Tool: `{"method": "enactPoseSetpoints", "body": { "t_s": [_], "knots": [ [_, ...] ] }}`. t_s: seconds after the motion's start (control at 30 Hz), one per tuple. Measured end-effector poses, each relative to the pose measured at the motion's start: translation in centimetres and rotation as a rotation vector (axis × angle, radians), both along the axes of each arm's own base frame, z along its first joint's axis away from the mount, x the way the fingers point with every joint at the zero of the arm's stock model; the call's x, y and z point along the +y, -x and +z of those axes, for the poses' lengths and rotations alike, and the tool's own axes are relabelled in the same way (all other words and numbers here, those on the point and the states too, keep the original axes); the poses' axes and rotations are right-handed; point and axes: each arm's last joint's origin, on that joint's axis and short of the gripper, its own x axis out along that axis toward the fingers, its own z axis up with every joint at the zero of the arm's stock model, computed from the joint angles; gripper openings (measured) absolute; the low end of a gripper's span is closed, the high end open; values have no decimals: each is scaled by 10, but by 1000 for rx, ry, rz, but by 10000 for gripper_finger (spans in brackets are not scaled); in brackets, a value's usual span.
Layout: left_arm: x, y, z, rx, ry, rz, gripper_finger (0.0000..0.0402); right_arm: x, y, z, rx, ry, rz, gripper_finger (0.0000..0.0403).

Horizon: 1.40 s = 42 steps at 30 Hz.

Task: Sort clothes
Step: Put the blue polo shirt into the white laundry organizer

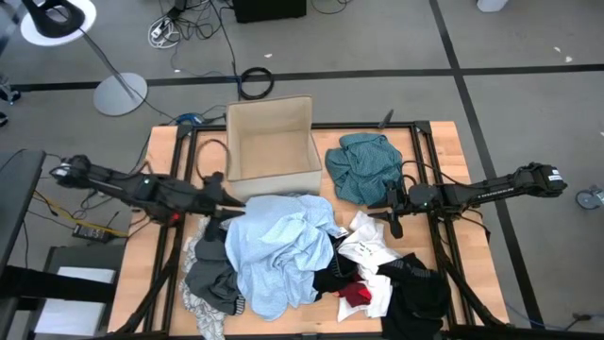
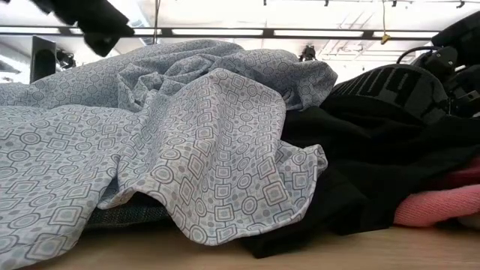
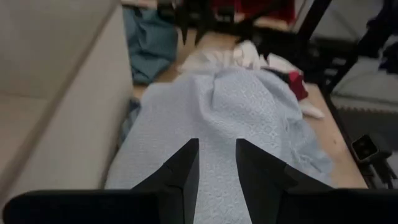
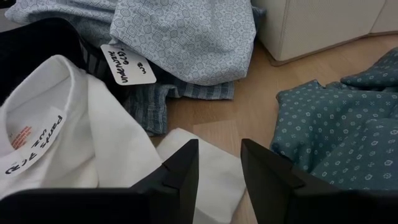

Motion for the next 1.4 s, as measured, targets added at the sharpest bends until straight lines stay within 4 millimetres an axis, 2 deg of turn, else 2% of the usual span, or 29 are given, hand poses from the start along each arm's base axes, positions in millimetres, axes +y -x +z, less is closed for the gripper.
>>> {"method": "enactPoseSetpoints", "body": {
  "t_s": [0.13, 0.3, 0.43, 0.63, 0.87, 1.1, 1.4],
  "knots": [
    [-11, -28, 11, 45, -8, -77, 110, 0, 0, 0, 0, 0, 0, 123],
    [-25, -60, 14, 68, 19, -214, 110, 0, 0, 0, 0, 0, 0, 122],
    [-29, -80, 20, 57, 47, -192, 111, 0, 0, 0, 0, 0, 0, 123],
    [-21, -98, 23, 86, 119, -99, 125, 0, 0, 0, 0, 0, 0, 122],
    [-17, -108, 11, 155, 159, -61, 156, 0, 0, 0, -1, 0, 0, 123],
    [-25, -109, -4, 277, 210, -41, 157, 0, 0, 0, -3, 0, 0, 122],
    [-32, -101, -12, 369, 213, 21, 156, 0, -1, 1, -16, -1, 0, 122]
  ]
}}
